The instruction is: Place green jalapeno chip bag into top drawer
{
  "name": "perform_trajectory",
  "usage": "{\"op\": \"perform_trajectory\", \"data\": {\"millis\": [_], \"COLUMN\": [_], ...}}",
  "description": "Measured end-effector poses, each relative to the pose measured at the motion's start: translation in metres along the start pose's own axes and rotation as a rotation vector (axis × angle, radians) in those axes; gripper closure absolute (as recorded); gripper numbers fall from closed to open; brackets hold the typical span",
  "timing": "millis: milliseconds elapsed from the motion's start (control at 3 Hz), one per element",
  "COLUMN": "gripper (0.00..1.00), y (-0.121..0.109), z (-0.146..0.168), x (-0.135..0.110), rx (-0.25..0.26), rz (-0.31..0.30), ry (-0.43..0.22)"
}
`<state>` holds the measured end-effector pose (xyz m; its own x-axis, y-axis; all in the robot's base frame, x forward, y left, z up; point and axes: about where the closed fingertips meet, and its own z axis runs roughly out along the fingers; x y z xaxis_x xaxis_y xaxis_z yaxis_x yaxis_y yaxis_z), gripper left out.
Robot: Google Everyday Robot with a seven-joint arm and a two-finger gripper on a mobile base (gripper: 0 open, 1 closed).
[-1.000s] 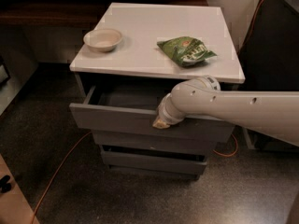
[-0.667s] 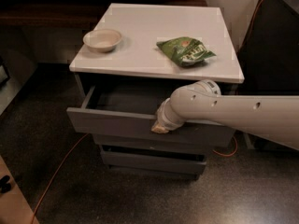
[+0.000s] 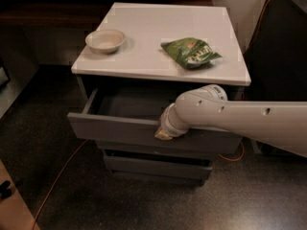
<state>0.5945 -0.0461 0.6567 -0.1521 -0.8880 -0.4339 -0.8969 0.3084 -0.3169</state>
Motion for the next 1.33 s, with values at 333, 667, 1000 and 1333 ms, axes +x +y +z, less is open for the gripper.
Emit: {"op": "perform_trajectory", "data": {"millis": [333, 667, 1000, 1333], "gripper": [1.00, 1.00, 1.00, 1.00], "y": [-0.0007, -0.0008, -0.0007, -0.0007], "z": [-0.0020, -0.0023, -0.0023, -0.0023], "x": [-0.0006, -0.0007, -0.0007, -0.0007], "rx": [0.000, 0.000, 0.000, 0.000], "rz": [0.000, 0.000, 0.000, 0.000], "ry": [0.000, 0.000, 0.000, 0.000]}}
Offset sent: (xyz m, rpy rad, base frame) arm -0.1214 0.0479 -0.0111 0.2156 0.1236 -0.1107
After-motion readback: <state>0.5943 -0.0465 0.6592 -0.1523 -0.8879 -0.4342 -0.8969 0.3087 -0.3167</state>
